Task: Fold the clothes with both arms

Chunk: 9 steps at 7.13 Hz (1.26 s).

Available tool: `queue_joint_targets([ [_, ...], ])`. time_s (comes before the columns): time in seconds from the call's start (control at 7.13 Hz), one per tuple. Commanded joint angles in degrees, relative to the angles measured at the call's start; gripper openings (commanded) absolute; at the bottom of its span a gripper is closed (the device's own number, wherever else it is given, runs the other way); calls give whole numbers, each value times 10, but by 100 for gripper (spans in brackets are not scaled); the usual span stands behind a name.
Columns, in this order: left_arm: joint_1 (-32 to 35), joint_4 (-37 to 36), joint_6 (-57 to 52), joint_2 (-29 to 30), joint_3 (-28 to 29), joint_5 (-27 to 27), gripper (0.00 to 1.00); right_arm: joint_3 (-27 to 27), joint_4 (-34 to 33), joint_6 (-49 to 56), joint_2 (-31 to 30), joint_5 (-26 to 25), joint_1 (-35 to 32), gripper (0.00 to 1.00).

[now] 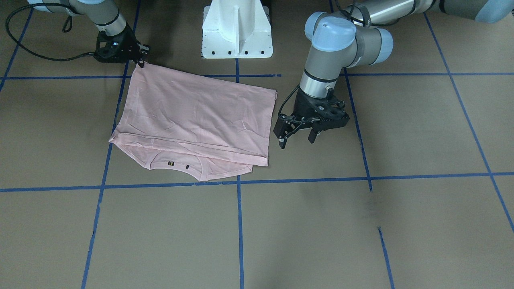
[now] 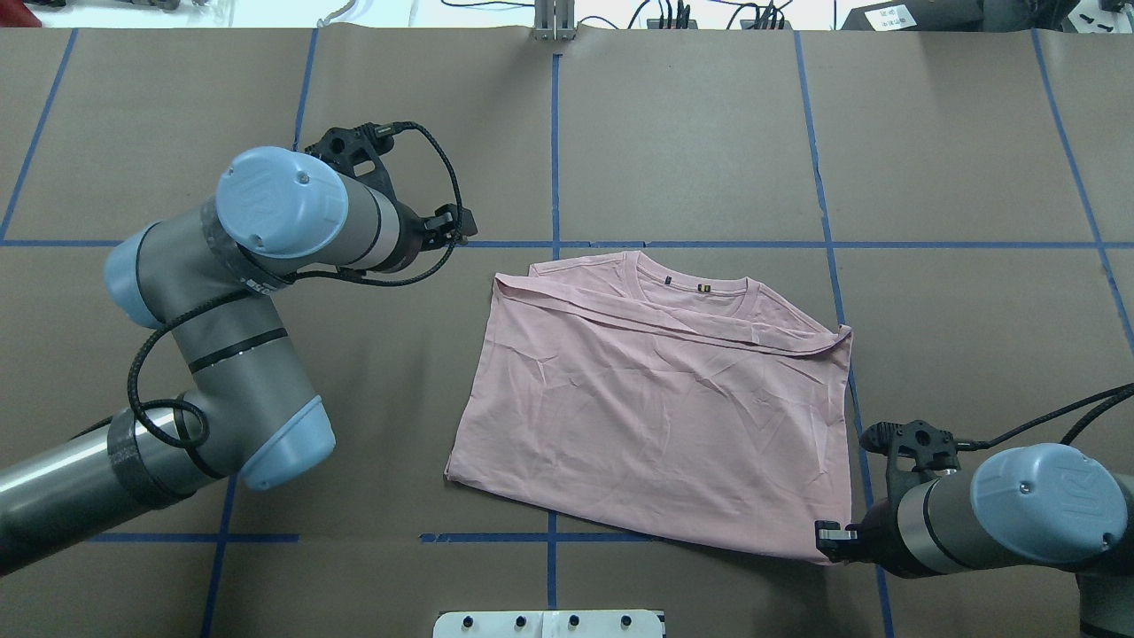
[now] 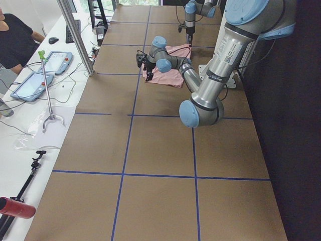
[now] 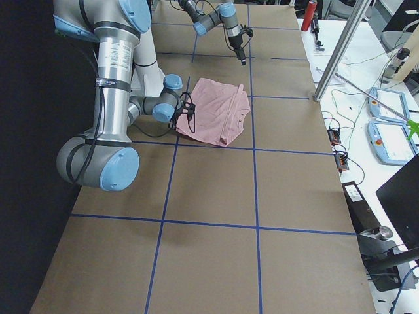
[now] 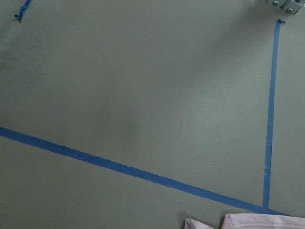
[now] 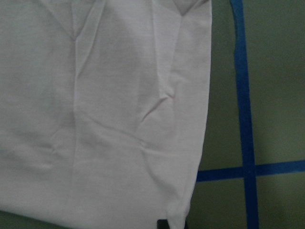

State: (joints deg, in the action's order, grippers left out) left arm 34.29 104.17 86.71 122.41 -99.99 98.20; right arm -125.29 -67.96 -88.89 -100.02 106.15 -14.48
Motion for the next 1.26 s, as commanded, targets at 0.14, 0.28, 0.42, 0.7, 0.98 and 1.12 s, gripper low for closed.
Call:
queue_joint_targets([
  [0.14,-99,-124,135,-4,-75,-2,100,-29,5,-1,11,1,-57,100],
  [0.28,-135,-131,190,-6,-74,-6,100,-27,5,-1,37,1,-75,100],
  [0.42,-156,-136,224,-22,-74,-6,100,-27,5,-1,51,2,-89,100],
  [0.7,-185,-137,263,-29,-70,-26,99,-24,5,-1,64,-1,-91,100],
  [0.98,-200,-137,281,-28,-64,-26,98,-24,5,-1,65,-1,-91,100],
  [1.12,-200,-136,282,-27,-57,-27,97,-23,5,-1,65,0,-90,100],
])
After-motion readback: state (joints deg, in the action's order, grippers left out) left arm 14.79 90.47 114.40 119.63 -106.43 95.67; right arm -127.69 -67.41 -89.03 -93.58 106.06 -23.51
